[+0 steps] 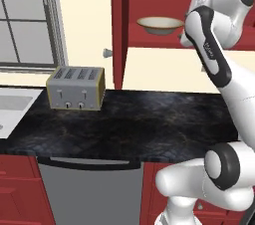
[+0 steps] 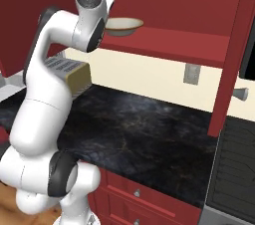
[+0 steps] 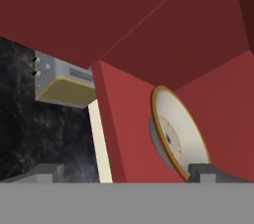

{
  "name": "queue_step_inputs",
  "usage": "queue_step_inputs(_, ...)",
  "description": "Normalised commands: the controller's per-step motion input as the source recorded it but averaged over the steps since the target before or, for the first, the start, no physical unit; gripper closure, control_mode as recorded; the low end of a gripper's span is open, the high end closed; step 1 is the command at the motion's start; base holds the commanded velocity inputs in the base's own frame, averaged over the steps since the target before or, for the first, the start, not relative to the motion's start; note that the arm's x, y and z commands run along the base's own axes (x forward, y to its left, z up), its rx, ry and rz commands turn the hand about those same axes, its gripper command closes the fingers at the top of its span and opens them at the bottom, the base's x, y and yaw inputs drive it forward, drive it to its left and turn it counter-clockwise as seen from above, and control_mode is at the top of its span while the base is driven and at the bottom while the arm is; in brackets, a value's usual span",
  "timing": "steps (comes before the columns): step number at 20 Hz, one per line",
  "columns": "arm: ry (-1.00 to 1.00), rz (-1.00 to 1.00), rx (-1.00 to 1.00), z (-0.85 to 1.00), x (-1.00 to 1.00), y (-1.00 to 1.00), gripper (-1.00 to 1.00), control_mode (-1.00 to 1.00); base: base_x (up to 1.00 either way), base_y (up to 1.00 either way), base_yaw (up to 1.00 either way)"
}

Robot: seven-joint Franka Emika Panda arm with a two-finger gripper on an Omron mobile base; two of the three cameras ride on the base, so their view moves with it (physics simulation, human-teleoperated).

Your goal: Move the bowls from the cabinet to the plates on the dining table.

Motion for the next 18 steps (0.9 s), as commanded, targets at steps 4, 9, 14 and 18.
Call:
queue_step_inputs(4, 0.03, -0.06, 0.0, 0.0, 0.36, 0.12, -1.0, -1.0, 0.0, 0.0, 0.0)
queue_step_inputs(9, 0.03, -0.07, 0.0, 0.0, 0.34, 0.09, -1.0, -1.0, 0.0, 0.0, 0.0)
queue_step_inputs(14, 0.02, -0.07, 0.0, 0.0, 0.29, 0.07, -1.0, -1.0, 0.0, 0.0, 0.0)
queue_step_inputs(18, 0.02, -0.05, 0.0, 0.0, 0.24, 0.02, -1.0, -1.0, 0.0, 0.0, 0.0)
